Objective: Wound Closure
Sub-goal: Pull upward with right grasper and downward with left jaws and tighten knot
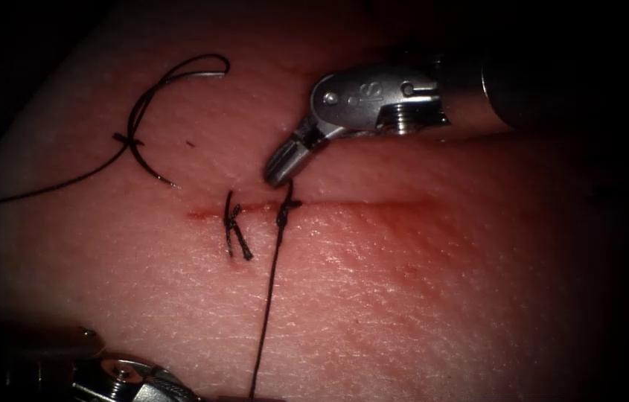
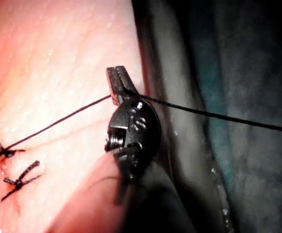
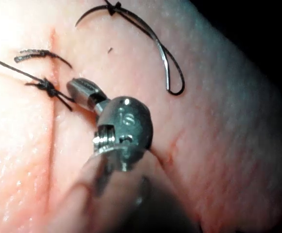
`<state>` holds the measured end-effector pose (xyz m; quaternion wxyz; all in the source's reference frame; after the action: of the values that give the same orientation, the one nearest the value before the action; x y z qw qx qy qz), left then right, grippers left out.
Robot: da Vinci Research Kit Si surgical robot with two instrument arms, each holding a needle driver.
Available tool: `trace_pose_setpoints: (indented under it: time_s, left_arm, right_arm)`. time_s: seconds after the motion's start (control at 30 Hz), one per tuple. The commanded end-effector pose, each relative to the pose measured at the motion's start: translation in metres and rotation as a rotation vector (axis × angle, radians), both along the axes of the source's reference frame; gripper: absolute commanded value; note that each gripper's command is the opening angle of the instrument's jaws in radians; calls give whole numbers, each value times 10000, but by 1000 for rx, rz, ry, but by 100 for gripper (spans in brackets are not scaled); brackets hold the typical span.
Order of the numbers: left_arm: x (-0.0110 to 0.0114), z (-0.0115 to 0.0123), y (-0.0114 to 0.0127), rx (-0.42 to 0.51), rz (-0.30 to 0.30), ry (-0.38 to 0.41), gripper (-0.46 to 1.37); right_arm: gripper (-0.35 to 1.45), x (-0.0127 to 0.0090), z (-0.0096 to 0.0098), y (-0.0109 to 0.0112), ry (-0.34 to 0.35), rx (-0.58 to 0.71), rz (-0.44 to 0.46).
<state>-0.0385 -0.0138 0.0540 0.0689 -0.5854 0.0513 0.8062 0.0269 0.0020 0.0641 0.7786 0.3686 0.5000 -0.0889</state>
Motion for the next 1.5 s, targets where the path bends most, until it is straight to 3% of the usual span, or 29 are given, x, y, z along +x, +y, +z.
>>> trace_pose_setpoints:
  time_s: [0.03,0.13,0.2,0.4,0.8,1.5]
  left_arm:
    - [-4,0,-3,1,9,-4,-35]
    - [-13,-2,-9,-1,22,-5,-35]
    - [-17,-2,-11,-3,25,-8,-35]
    - [-25,2,-10,0,30,-13,-35]
    - [-25,12,-25,13,32,-20,-35]
    - [-18,20,-49,11,41,-21,-35]
  right_arm:
    - [-35,1,-1,-1,-12,-7,27]
    - [-35,0,0,-10,-52,-28,103]
    - [-35,-1,1,-12,-98,-65,206]
    - [-35,-8,3,-15,-169,-183,347]
    - [-35,-13,-8,-26,-197,-270,411]
    - [-35,-20,-13,-21,-159,-268,403]
